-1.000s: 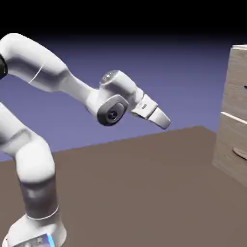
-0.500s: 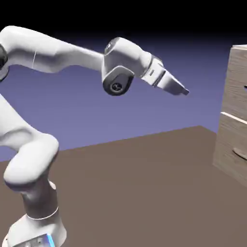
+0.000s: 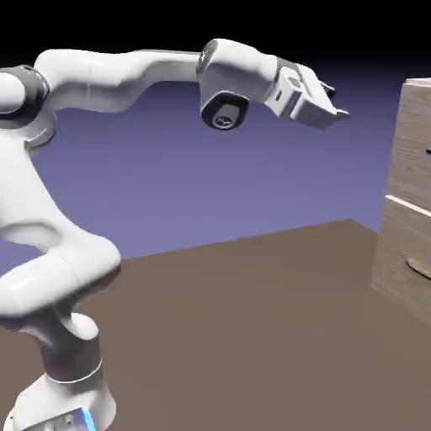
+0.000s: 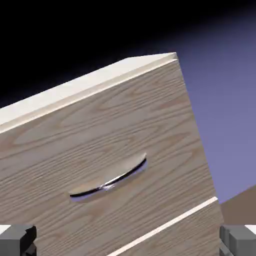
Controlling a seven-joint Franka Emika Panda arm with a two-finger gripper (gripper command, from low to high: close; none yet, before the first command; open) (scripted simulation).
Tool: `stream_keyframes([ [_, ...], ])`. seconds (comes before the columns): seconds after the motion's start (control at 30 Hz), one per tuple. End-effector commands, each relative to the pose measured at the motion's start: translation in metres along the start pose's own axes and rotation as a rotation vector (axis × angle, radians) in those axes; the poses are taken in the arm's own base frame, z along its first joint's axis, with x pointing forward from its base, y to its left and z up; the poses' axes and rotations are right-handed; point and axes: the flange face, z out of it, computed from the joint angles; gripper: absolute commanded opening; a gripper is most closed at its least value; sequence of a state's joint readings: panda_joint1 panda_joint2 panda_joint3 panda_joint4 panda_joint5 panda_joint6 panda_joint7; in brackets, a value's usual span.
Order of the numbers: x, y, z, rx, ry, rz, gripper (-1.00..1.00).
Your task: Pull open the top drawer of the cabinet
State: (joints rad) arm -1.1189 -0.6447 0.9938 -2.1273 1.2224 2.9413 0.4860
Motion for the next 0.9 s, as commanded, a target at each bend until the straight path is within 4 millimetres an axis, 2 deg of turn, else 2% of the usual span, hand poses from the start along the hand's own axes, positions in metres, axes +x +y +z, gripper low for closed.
stream_keyframes([
  [0.0,-0.003,-0.002,0.005,0.008,-0.001,0.017,0.0],
  [0.2,-0.018,-0.009,0.043,0.053,-0.023,0.125,0.0],
  [0.4,-0.033,-0.003,0.09,0.088,-0.062,0.252,0.0],
  [0.6,-0.044,0.014,0.141,0.117,-0.111,0.405,0.0],
  [0.87,-0.051,0.046,0.21,0.159,-0.179,0.656,0.0],
])
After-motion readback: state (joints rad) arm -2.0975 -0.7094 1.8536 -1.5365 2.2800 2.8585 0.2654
